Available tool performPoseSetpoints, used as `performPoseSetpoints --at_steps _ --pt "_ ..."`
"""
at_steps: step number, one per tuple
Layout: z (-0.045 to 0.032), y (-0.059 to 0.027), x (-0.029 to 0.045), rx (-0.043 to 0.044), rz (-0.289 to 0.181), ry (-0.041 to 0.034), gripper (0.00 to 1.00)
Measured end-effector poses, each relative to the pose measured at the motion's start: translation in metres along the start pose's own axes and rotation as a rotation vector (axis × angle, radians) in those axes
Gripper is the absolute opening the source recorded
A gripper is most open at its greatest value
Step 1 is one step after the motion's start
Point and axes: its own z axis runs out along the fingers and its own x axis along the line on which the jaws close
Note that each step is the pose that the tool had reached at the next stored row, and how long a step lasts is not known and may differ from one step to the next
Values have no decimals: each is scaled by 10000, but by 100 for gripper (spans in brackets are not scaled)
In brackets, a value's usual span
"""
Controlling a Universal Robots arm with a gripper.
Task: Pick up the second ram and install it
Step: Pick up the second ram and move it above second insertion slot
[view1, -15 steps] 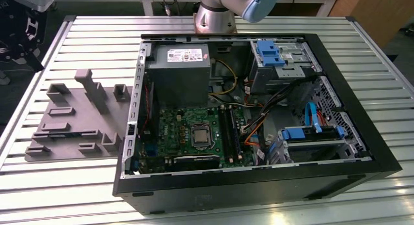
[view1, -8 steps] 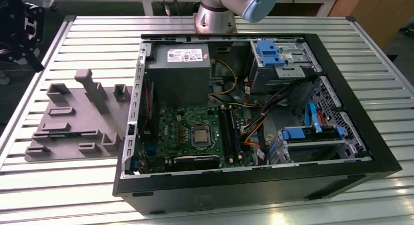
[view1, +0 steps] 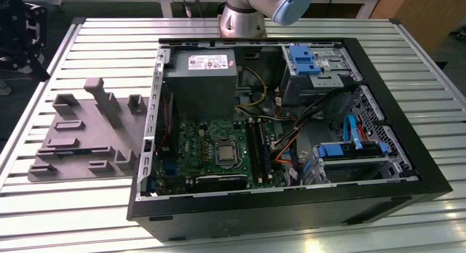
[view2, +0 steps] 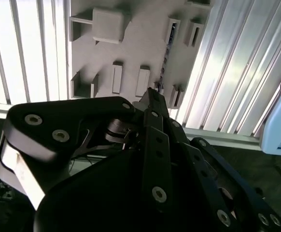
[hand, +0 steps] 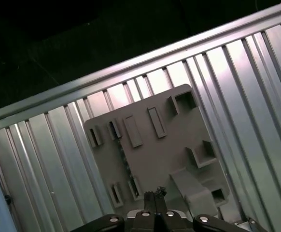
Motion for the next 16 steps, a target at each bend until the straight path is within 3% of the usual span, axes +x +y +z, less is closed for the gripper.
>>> performPoseSetpoints --at_steps 11,16 --pt "16 0 0 26 -1666 65 11" --pt "18 1 1 34 -1788 88 11"
